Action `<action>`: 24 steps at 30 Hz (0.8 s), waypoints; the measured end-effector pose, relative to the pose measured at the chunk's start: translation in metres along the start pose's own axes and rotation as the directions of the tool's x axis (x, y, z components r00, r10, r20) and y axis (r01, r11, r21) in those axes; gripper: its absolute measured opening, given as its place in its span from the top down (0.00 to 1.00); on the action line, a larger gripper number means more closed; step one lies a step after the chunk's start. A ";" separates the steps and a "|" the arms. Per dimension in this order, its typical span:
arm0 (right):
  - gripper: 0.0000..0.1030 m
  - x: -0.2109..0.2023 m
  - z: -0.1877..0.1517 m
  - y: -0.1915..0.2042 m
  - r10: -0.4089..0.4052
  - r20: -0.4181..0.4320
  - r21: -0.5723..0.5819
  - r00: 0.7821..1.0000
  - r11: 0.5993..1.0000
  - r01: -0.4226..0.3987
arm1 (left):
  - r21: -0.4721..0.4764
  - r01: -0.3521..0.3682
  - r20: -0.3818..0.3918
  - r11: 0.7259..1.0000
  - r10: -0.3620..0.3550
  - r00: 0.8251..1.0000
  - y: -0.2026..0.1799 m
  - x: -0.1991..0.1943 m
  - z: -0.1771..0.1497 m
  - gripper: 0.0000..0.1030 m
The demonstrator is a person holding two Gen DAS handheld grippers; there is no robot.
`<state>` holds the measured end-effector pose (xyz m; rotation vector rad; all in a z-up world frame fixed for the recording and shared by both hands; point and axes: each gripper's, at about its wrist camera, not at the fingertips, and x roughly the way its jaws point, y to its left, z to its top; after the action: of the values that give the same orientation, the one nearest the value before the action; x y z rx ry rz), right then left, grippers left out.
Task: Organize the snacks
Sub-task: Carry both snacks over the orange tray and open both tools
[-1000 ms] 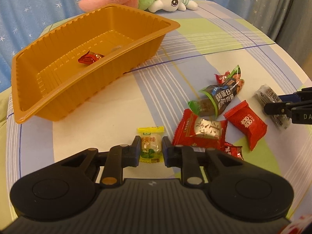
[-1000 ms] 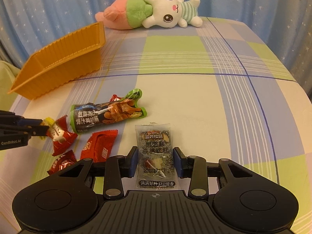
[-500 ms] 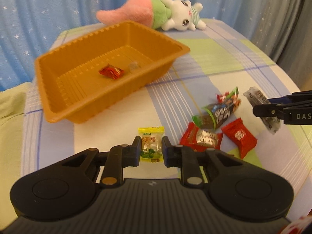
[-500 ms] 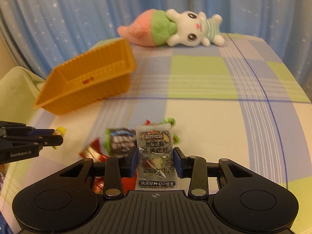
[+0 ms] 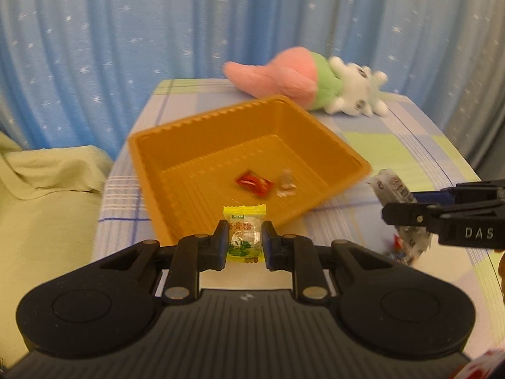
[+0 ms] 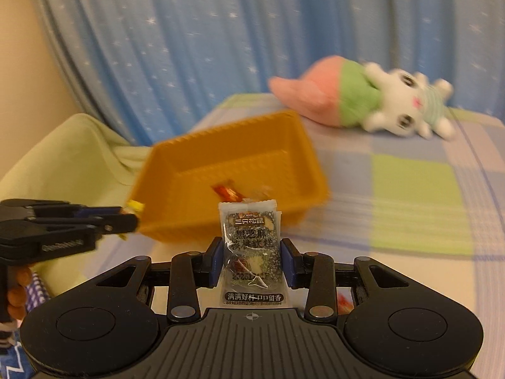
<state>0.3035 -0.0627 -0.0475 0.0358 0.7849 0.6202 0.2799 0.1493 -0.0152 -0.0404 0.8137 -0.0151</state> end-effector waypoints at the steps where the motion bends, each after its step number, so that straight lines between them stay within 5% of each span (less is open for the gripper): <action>1: 0.63 0.006 0.006 0.005 0.014 0.001 -0.006 1.000 1.000 -0.014 | -0.009 -0.006 0.003 1.000 0.006 1.000 0.004 0.001 0.003 0.81; 9: 0.63 0.061 0.044 0.033 0.096 -0.014 -0.018 0.995 0.995 -0.096 | -0.051 -0.053 0.013 0.997 0.053 0.998 0.028 0.019 0.024 0.81; 24: 0.63 0.143 0.067 0.047 0.081 -0.066 -0.007 0.995 0.997 -0.081 | -0.095 -0.063 -0.003 0.993 0.063 0.998 0.060 0.056 0.044 0.81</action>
<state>0.4020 0.0655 -0.0804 0.0384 0.8471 0.7052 0.3504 0.2087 -0.0281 -0.1048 0.8150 0.0834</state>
